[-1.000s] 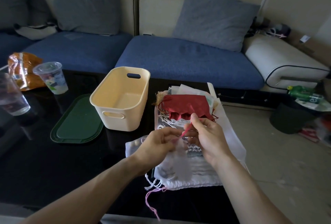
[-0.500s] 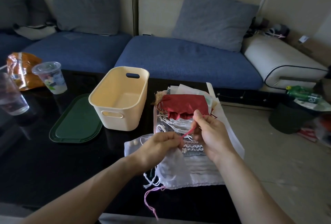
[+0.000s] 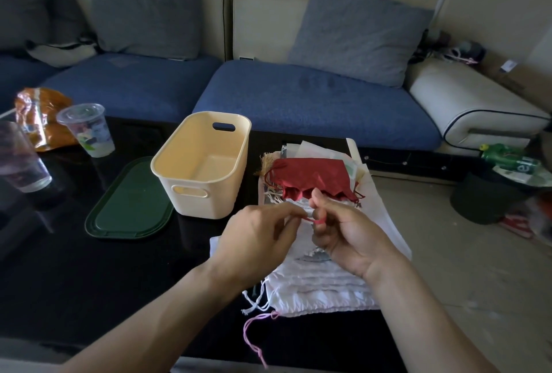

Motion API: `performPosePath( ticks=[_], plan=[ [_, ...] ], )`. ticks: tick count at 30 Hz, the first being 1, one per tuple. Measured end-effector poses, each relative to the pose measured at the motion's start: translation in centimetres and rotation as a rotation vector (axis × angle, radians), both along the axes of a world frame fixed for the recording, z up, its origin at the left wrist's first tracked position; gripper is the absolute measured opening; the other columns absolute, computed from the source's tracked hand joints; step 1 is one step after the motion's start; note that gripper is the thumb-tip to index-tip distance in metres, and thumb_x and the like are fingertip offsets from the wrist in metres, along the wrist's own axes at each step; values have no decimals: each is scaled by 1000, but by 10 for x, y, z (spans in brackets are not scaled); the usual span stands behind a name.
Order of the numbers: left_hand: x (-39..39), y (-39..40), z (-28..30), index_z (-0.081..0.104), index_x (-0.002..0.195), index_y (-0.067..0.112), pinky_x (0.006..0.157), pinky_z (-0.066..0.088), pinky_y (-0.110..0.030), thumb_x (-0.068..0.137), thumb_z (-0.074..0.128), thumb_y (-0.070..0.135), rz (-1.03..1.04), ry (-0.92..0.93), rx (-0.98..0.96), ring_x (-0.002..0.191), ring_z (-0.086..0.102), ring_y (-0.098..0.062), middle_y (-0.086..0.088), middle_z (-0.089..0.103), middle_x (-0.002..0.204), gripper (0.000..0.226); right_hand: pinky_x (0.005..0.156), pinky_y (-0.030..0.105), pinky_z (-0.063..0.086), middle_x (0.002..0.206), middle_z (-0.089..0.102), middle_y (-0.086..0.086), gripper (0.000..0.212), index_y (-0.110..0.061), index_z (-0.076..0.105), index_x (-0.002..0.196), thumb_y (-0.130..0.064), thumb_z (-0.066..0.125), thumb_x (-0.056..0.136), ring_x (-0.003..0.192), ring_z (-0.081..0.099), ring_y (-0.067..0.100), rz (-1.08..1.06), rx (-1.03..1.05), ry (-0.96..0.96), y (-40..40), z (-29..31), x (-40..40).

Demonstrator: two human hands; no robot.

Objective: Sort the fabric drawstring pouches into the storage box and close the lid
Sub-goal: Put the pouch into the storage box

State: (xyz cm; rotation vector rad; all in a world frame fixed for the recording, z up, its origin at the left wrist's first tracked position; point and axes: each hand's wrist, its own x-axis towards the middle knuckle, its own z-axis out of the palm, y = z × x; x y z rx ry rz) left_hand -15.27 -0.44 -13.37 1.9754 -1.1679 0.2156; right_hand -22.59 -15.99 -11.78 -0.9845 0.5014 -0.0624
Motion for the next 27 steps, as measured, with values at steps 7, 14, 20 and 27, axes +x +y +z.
performPosePath(
  ticks=[7, 14, 20, 27],
  plan=[
    [-9, 3, 11, 74, 103, 15, 63, 57, -26, 96, 54, 6, 27, 517, -123, 64, 70, -11, 1, 72, 71, 23, 45, 20, 50, 60, 61, 5, 18, -7, 62, 76, -24, 67, 82, 46, 57, 11, 136, -101, -100, 3, 1, -4],
    [-6, 2, 17, 70, 100, 12, 61, 51, -16, 93, 65, 6, 55, 700, -237, 61, 68, -8, -7, 68, 68, 10, 54, 23, 53, 89, 75, 18, 14, -11, 76, 83, -24, 73, 79, 63, 71, 19, 247, -355, -138, 2, -3, -7],
    [4, 8, 12, 61, 113, 28, 63, 50, -13, 91, 65, 11, 250, 473, -112, 69, 65, -4, 5, 69, 71, 29, 69, 27, 59, 102, 76, 17, 16, -11, 81, 90, -18, 74, 78, 80, 75, 23, 300, -396, -153, -3, -4, -6],
    [13, 12, 18, 59, 112, 13, 68, 61, -30, 89, 69, 3, 213, 844, -312, 71, 73, -20, -10, 74, 82, 27, 84, 34, 58, 107, 76, 13, 34, -1, 75, 111, -15, 76, 79, 101, 71, 26, 385, -524, -142, 1, -14, -1]
  ],
)
